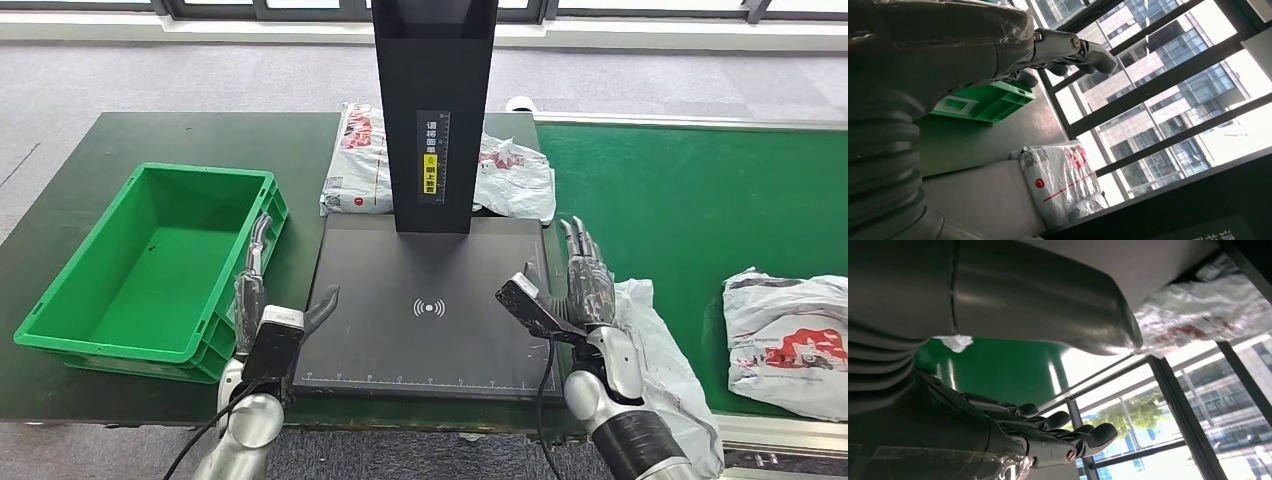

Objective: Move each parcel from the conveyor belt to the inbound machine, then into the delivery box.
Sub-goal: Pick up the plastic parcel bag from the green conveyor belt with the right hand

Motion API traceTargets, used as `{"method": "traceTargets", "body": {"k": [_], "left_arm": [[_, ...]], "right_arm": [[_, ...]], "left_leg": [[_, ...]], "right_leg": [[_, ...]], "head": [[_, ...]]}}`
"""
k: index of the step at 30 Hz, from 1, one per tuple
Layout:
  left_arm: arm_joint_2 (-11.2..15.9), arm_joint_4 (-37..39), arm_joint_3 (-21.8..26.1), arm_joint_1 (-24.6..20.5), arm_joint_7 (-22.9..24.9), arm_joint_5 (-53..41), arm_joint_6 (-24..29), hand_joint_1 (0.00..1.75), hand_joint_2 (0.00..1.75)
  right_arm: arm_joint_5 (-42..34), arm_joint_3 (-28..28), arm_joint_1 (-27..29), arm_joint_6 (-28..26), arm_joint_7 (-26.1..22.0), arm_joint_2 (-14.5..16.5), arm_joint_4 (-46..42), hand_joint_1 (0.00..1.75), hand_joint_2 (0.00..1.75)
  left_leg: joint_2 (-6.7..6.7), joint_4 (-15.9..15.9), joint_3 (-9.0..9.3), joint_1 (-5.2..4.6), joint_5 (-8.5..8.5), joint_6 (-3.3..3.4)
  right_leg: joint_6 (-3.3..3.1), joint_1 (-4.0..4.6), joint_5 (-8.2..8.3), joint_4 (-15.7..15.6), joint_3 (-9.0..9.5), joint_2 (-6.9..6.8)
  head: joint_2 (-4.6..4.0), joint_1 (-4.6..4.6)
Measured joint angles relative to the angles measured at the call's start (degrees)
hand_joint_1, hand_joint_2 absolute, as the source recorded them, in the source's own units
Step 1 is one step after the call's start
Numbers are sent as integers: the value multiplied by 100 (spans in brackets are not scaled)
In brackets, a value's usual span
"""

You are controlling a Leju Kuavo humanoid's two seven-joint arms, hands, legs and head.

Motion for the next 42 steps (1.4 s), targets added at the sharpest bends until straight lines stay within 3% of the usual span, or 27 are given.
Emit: {"method": "traceTargets", "body": {"k": [7, 11, 17, 42], "left_arm": [[54, -149, 7, 131, 33, -54, 29, 0, 175], [69, -188, 10, 165, 67, -94, 29, 0, 175], [113, -226, 34, 243, 95, -151, -54, 0, 175], [131, -224, 34, 199, 255, -239, -331, 0, 175]], "right_arm": [[347, -1, 290, 248, 237, -88, 2, 0, 0], [836, -1, 434, 566, 613, -108, 6, 0, 175], [1422, -129, 850, 893, 1150, -209, 159, 0, 175], [1594, -730, 1287, 1275, 1372, -307, 8, 0, 175]], "left_leg": [[0, 0, -1, 0, -1, 1], [-1, 0, -1, 0, -1, 1], [-8, 0, -3, -1, -6, 7], [9, 1, 60, -2, -25, 14]], "right_leg": [[0, -1, -1, -1, 0, 1], [1, -1, -1, -1, 0, -1], [8, -2, -11, -2, 3, -10], [19, -4, -21, -13, 58, 5]], "head": [[0, 0], [0, 0], [0, 2], [0, 2]]}}
